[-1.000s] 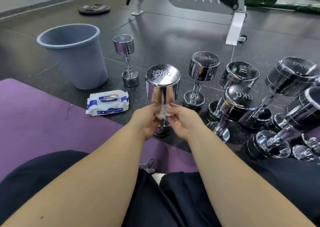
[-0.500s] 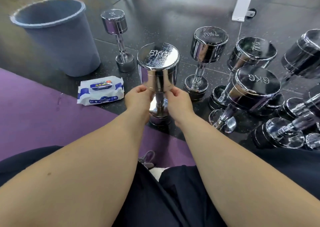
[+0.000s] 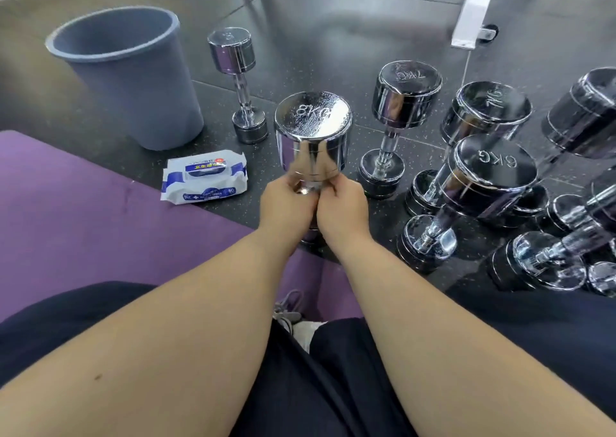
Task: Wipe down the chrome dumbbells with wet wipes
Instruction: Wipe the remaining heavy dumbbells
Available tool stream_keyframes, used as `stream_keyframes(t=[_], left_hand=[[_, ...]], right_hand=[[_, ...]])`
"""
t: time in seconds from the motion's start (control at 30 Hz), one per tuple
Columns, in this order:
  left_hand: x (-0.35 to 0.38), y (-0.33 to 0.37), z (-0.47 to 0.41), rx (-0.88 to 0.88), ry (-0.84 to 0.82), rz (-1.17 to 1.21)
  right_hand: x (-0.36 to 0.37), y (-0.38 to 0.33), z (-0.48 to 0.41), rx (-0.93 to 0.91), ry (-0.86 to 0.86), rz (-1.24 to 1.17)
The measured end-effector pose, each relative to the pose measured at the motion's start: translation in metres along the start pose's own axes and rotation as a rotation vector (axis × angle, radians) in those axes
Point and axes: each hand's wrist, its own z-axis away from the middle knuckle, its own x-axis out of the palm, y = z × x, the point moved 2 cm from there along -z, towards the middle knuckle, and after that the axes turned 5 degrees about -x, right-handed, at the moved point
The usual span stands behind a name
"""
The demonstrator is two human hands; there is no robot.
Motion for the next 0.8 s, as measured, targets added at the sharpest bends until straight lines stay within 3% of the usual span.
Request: stream_keyframes(t=[0.1, 0.23, 0.37, 0.47, 0.53, 0.67, 0.8], left_hand=[[0.000, -0.010, -0.014, 0.034, 0.011, -0.229], [0.004, -0.016, -0.025, 0.037, -0.032, -0.292], [0.006, -0.028, -0.026, 0.014, -0.100, -0.360], [0.009, -0.034, -0.024, -0.018, -0.119, -0.368], [0.010, -0.031, -0.019, -0.070, -0.149, -0.224], [0.003, -0.017, -0.013, -0.253, -0.221, 0.270], [-0.001, -0.012, -0.014, -0.163, -0.219, 0.154]], right_hand=[[-0.002, 0.009, -0.006, -0.054, -0.065, 0.187], [-0.003, 0.018, -0.016, -0.042, -0.111, 0.239], [0.006, 0.042, -0.022, 0.044, -0.284, 0.367], [0.008, 0.052, -0.021, 0.063, -0.290, 0.453], [0.006, 0.043, -0.017, 0.066, -0.274, 0.310], [-0.004, 0.014, -0.014, 0.297, -0.078, -0.327], [-0.008, 0.011, -0.009, 0.242, -0.161, -0.288]])
